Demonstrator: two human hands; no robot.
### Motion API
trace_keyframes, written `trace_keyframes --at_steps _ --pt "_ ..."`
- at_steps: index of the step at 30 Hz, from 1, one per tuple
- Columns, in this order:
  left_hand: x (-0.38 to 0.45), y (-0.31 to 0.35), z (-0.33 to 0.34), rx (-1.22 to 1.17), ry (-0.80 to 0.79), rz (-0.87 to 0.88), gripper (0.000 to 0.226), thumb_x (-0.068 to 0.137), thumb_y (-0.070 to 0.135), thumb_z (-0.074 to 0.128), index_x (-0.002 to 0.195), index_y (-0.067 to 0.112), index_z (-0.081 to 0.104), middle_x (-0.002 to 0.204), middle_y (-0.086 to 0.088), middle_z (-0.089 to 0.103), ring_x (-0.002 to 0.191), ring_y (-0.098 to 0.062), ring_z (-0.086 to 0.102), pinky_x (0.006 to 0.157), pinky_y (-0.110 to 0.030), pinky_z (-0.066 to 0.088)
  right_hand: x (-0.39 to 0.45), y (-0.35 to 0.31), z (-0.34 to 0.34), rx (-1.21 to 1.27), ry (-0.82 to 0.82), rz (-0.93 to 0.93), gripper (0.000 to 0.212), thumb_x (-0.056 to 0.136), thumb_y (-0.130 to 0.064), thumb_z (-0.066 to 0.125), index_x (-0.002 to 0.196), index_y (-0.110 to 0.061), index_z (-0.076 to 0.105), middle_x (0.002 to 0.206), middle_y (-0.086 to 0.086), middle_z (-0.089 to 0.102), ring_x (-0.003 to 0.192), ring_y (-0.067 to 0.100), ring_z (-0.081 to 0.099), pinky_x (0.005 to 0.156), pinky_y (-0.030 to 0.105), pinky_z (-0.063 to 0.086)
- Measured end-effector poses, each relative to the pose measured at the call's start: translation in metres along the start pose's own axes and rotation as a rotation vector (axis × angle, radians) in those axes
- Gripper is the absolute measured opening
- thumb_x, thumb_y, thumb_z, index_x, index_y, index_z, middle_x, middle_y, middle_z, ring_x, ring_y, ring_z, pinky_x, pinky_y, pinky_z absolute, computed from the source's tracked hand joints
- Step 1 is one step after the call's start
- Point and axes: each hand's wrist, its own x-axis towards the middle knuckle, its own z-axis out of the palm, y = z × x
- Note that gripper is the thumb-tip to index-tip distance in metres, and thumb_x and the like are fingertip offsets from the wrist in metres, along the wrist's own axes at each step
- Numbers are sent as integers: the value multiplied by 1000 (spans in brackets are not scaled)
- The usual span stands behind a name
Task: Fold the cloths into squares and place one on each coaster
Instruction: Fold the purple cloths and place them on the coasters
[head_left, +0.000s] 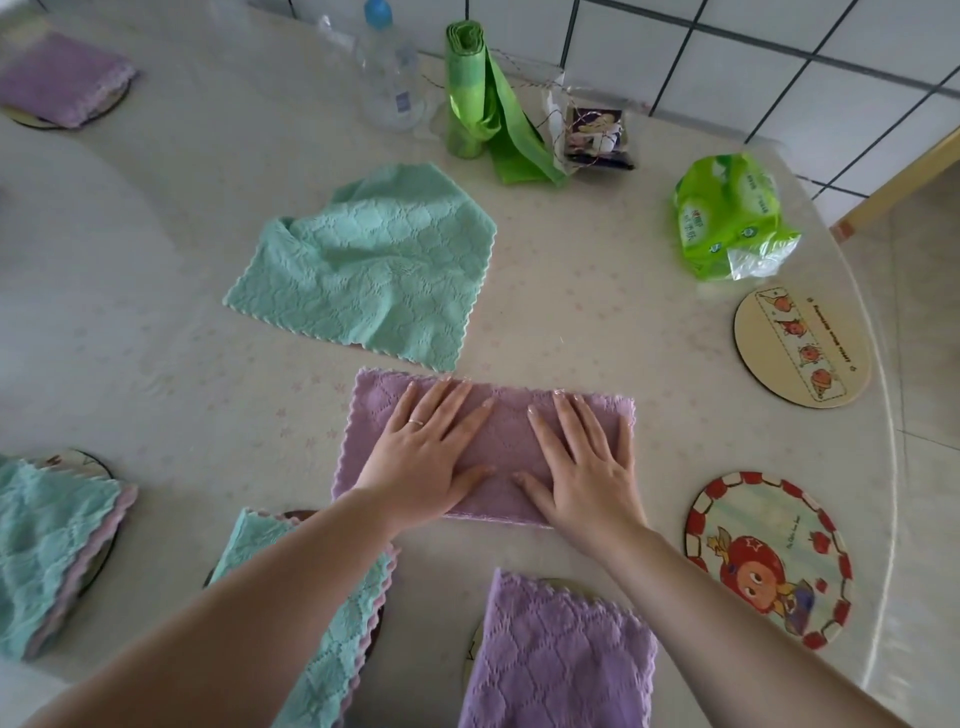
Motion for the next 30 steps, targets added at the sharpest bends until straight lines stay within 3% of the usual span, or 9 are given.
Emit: trace_keyframes --at_steps 3,7,10,13,16,22,25,27,30 --pt "2 -5 -3 -7 -23 -26 76 85 70 17 147 26 13 156 -8 13 143 -30 8 116 -50 4 -2 3 -1 8 -13 12 72 86 -67 22 145 -25 22 154 6 20 142 22 17 112 55 6" --pt "0 -2 -13 -96 4 -33 71 84 64 32 144 26 27 154 -8 19 143 -29 12 115 -50 3 9 2 -17 130 47 14 57 88 -57 36 136 -26 43 147 2 35 137 23 29 112 56 5" --pt "-16 10 -21 -193 132 53 38 82 47 52 116 29 58 127 4 54 122 -19 46 105 -48 36 36 -1 -38 301 144 -15 32 90 -30 52 121 -27 59 127 -4 54 124 18 44 114 52 12" --pt "-36 23 -19 -264 150 160 15 81 36 60 95 31 65 98 14 60 93 -9 57 84 -33 50 70 -15 -50 329 35 -87 29 91 -25 50 118 -24 62 119 -2 59 112 19 50 106 41 31" --pt "-45 27 -14 -313 144 102 18 76 28 70 94 28 67 96 12 60 89 -10 59 79 -29 52 95 -24 -54 267 -81 -66 26 87 -26 56 112 -22 62 114 0 60 105 21 55 93 35 41" --pt "-47 29 -15 -356 186 46 16 73 15 73 87 24 72 91 10 62 85 -12 61 72 -31 54 110 -28 -64 165 -273 -126 23 82 -27 59 103 -19 63 108 3 62 103 25 56 86 35 45" --pt "-46 26 -20 -357 226 -18 15 74 16 72 86 26 71 85 8 57 82 -13 58 69 -35 51 100 -20 -77 376 -277 -108 14 81 -23 57 94 -17 59 98 4 62 90 23 56 75 30 43" --pt "-50 23 -31 -426 303 -110 18 75 18 71 88 30 69 82 12 56 78 -8 56 73 -29 44 90 -9 -91 558 -244 -80 7 84 -22 57 83 -19 51 82 -1 58 74 17 51 64 27 39" --pt "-56 27 -53 -825 408 -349 24 81 9 65 89 32 69 80 15 61 67 -4 55 66 -15 40 72 5 -111 761 -137 -26 13 88 -23 57 80 -19 49 67 -9 51 56 5 42 50 13 32"
